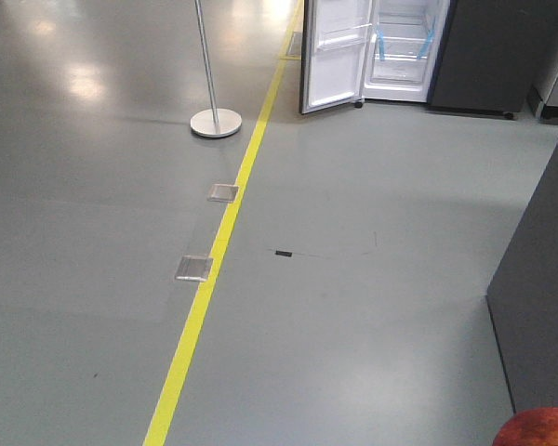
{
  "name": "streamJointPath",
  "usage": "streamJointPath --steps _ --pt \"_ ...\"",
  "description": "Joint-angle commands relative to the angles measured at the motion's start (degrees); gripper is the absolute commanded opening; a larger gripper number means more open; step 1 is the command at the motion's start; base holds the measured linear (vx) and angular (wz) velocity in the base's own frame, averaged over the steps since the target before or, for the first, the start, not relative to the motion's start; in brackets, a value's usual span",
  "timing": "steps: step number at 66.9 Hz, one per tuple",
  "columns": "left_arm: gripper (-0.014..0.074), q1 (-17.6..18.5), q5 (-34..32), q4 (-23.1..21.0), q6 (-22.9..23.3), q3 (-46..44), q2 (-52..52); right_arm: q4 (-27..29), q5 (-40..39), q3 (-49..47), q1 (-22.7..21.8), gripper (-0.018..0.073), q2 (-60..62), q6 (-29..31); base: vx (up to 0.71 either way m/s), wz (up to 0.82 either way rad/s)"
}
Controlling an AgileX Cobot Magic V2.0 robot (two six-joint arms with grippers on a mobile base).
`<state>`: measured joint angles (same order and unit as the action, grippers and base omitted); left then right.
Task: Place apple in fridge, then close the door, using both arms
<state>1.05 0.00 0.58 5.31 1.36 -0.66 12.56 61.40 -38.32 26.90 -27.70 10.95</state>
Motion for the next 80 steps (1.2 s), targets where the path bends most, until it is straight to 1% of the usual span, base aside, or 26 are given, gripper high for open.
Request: streamJointPath --steps 1,80 --pt "-0.0006 0.03 -3.66 -0.58 0.1 -0.97 -0.86 0.69 -3.55 -1.59 -0.09 0.0211 -0.36 0.37 0.26 -0.08" --pt "-0.0006 0.03 -3.66 -0.58 0.1 -0.97 -0.86 0.69 -3.55 -1.59 -0.09 0.0211 -0.36 0.37 0.28 -0.05"
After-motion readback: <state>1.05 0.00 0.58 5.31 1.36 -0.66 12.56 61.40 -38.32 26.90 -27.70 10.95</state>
